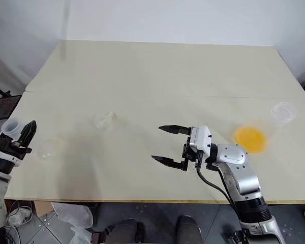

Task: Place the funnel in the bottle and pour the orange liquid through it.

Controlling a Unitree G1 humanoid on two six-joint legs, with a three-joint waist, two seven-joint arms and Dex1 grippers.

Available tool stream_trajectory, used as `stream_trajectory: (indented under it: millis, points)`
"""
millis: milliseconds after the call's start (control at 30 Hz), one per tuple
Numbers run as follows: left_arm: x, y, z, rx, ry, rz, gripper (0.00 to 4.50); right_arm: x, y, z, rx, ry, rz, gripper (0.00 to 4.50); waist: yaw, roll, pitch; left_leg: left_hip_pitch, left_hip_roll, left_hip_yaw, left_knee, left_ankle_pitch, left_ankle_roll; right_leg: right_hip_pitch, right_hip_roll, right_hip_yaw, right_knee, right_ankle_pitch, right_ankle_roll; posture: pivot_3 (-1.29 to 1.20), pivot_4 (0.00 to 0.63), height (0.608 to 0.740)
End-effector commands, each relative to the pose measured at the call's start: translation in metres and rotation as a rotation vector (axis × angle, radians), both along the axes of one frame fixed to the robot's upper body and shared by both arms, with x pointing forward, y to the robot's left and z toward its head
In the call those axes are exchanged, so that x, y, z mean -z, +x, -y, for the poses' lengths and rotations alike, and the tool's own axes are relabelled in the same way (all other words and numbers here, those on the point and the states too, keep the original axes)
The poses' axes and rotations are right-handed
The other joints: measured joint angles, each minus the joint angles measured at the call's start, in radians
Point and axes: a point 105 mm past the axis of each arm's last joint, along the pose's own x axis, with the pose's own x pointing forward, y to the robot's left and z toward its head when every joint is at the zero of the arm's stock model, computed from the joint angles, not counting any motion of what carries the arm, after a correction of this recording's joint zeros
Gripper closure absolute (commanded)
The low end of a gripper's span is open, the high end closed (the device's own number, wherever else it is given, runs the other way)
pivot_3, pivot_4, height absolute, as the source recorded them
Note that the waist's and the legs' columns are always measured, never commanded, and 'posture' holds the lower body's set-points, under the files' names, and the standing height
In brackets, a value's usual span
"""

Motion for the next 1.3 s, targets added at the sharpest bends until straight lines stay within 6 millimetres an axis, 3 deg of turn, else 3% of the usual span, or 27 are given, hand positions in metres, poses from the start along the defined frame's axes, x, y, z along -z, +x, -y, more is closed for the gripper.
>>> stream_trajectory:
  millis: [33, 167, 267, 367, 533, 700, 867, 1033, 1233, 1300]
  points:
    - [-0.028, 0.003, 0.014, 0.092, 0.028, 0.112, 2.14, -0.018, -0.005, 0.003, 0.023, 0.042, 0.079, 0.0, 0.003, 0.0, 0.0, 0.0, 0.0, 0.0, 0.0, 0.0, 0.0, 0.0, 0.0, 0.0, 0.0, 0.0, 0.0, 0.0, 0.15, 0.74]
    - [-0.05, 0.014, 0.054, 0.317, 0.093, 0.147, 2.14, -0.016, -0.006, 0.013, 0.076, 0.029, 0.074, 0.0, 0.006, 0.0, 0.0, 0.0, -0.001, -0.001, 0.0, 0.0, 0.0, 0.001, 0.0, -0.001, 0.0, 0.0, 0.0, 0.0, 0.15, 0.74]
    - [-0.069, 0.025, 0.137, 0.759, 0.213, 0.121, 2.14, -0.014, -0.007, 0.04, 0.206, 0.022, 0.066, 0.0, 0.022, -0.001, 0.0, -0.001, -0.001, -0.003, 0.0, 0.0, 0.0, 0.001, 0.0, -0.001, 0.0, 0.0, 0.0, 0.0, 0.15, 0.74]
    - [-0.073, 0.026, 0.177, 0.986, 0.255, 0.095, 2.14, -0.01, -0.013, 0.059, 0.285, -0.012, 0.073, 0.0, 0.024, -0.001, 0.0, -0.001, -0.002, -0.002, 0.0, 0.0, 0.0, 0.001, 0.0, 0.0, 0.0, 0.0, 0.0, 0.0, 0.15, 0.74]
    - [-0.062, 0.054, 0.233, 1.199, 0.336, 0.046, 2.14, -0.003, -0.024, 0.095, 0.461, -0.042, 0.055, 0.0, 0.015, -0.001, 0.001, -0.001, -0.001, 0.006, -0.002, 0.0, 0.0, -0.001, 0.002, -0.001, 0.0, 0.0, 0.0, 0.0, 0.15, 0.74]
    - [-0.043, 0.08, 0.282, 1.287, 0.378, 0.037, 2.14, -0.002, -0.036, 0.104, 0.555, -0.037, 0.058, 0.0, 0.022, -0.001, 0.001, -0.001, -0.001, 0.014, -0.001, 0.0, 0.0, -0.002, 0.002, 0.001, -0.001, 0.0, 0.0, 0.0, 0.15, 0.74]
    - [-0.034, 0.097, 0.303, 1.303, 0.407, 0.043, 2.14, -0.001, -0.045, 0.099, 0.596, -0.013, 0.056, 0.0, 0.024, -0.002, 0.001, -0.003, 0.0, 0.016, -0.001, 0.0, 0.0, -0.006, 0.002, 0.002, 0.0, 0.0, 0.0, 0.0, 0.15, 0.74]
    - [-0.027, 0.097, 0.32, 1.359, 0.448, 0.068, 2.14, 0.0, -0.048, 0.094, 0.614, 0.007, 0.057, 0.0, 0.028, -0.002, 0.001, -0.004, -0.001, 0.016, 0.0, 0.0, 0.0, -0.007, 0.001, 0.002, 0.0, 0.0, 0.0, 0.0, 0.15, 0.74]
    - [-0.027, 0.093, 0.322, 1.395, 0.439, 0.074, 0.17, 0.001, -0.046, 0.093, 0.616, 0.011, 0.055, 0.0, 0.027, -0.002, 0.001, -0.004, 0.0, 0.016, 0.0, 0.0, 0.0, -0.007, 0.001, 0.001, 0.0, 0.0, 0.0, 0.0, 0.15, 0.74]
    - [-0.029, 0.092, 0.321, 1.395, 0.444, 0.092, 0.01, 0.001, -0.045, 0.092, 0.613, 0.014, 0.056, 0.0, 0.027, -0.002, 0.001, -0.004, 0.0, 0.016, 0.0, 0.0, 0.0, -0.007, 0.001, 0.001, 0.0, 0.0, 0.0, 0.0, 0.15, 0.74]
